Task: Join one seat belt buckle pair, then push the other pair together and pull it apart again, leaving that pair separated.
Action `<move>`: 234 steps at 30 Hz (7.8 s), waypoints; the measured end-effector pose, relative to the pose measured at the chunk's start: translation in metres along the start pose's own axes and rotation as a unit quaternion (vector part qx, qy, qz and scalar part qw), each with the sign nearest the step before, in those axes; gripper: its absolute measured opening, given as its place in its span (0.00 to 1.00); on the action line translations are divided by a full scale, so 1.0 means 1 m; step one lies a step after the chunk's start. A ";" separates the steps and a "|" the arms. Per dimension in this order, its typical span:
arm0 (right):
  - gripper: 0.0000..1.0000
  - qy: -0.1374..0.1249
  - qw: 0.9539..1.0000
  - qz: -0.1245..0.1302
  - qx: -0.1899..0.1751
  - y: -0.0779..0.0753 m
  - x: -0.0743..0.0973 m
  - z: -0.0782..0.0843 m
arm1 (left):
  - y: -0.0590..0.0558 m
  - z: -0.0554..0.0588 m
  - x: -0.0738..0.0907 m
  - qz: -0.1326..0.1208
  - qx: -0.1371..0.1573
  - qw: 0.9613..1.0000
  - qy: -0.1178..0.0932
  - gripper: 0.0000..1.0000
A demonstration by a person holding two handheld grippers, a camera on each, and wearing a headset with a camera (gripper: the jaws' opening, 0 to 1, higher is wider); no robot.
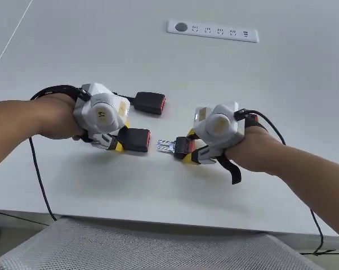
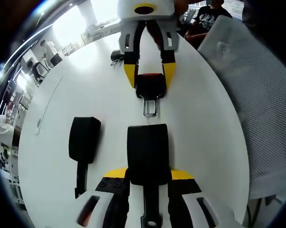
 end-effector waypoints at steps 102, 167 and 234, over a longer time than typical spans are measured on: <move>0.32 -0.044 0.999 -0.013 0.001 -0.002 -0.024 -0.035 | 0.000 0.005 -0.001 0.000 0.014 1.000 -0.003 0.30; 0.37 0.041 0.996 0.079 -0.029 -0.092 0.092 0.116 | 0.095 -0.039 -0.008 -0.026 -0.038 0.999 0.027 0.45; 0.33 -0.027 0.998 0.053 -0.017 -0.089 0.005 -0.028 | 0.108 -0.027 -0.024 -0.029 -0.037 0.998 0.030 0.32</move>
Point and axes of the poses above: the centre of the closed fingertips' face, and the gripper's own axes: x roughly backward along the fingers, y roughly to its left, z roughly out of its underside, the point moved 8 cm from there along x, roughly backward along the fingers, and after that the axes turned 4 degrees about -x, right-handed, at the moved point
